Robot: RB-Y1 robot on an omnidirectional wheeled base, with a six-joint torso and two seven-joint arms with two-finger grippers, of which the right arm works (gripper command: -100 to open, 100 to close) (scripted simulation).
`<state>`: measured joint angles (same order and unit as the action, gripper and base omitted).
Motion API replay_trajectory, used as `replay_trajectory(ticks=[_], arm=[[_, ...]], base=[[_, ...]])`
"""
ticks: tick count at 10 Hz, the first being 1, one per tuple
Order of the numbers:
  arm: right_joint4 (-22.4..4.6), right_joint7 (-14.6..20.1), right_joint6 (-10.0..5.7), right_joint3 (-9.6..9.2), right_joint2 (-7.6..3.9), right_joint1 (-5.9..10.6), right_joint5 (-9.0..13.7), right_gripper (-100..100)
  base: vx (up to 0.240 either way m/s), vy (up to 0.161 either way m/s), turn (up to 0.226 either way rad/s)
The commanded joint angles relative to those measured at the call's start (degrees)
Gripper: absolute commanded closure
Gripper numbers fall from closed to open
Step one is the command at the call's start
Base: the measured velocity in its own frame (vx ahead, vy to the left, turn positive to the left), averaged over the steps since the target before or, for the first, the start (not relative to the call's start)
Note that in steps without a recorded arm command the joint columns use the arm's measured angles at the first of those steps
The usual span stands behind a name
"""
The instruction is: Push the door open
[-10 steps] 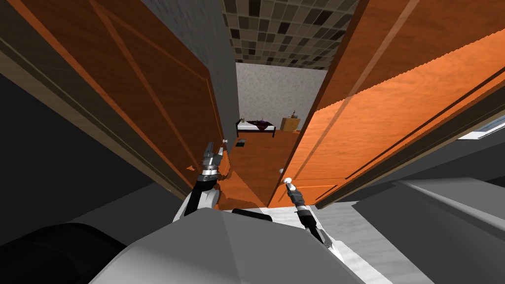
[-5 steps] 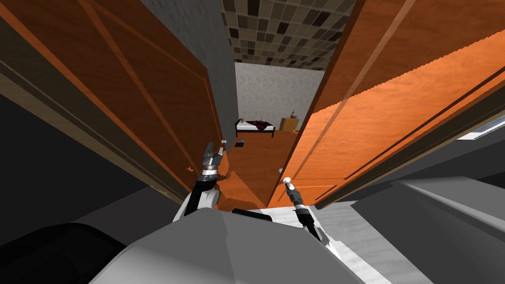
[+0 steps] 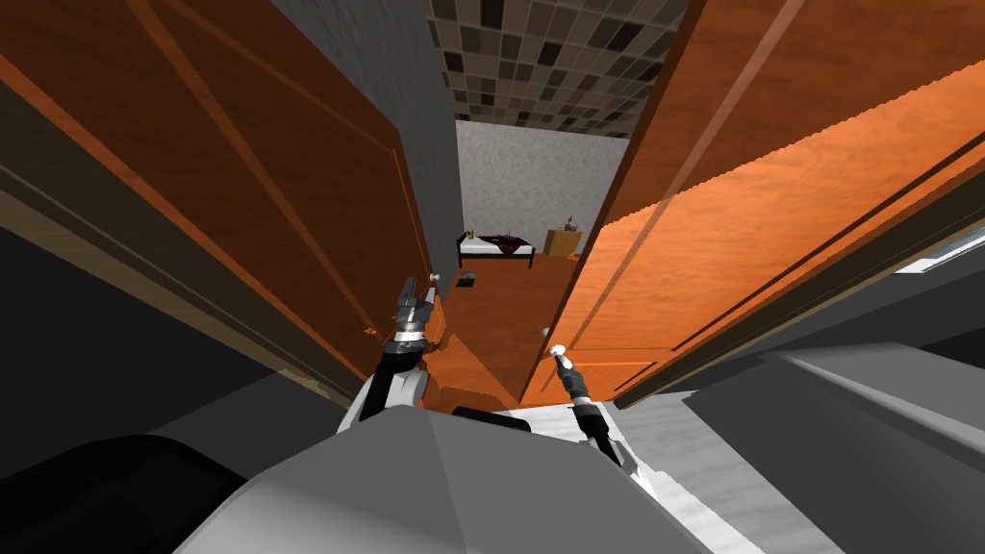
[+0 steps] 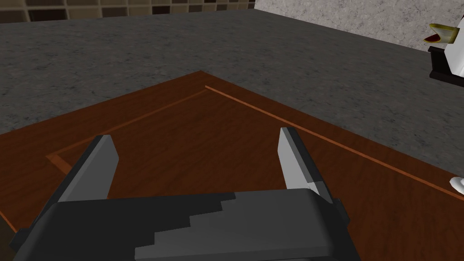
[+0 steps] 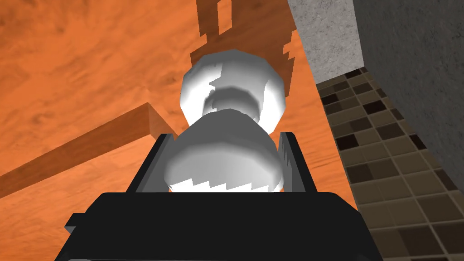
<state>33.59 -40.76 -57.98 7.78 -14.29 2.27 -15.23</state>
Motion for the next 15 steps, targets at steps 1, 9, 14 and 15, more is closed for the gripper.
replay_trajectory(ticks=[1,9,14,15], arm=[[0.02,1.63,0.02,0.09,-0.20,0.34,0.50,100],[-0.97,13.21,0.59,-1.73,0.89,1.75,3.89,100],[-1.63,20.30,0.97,-2.96,1.63,2.70,6.15,100],[-1.87,22.13,1.10,-3.39,1.89,3.04,6.97,100]], base=[[0.032,0.002,-0.016],[0.046,0.002,-0.033],[0.046,0.003,-0.040],[0.055,-0.005,-0.043]])
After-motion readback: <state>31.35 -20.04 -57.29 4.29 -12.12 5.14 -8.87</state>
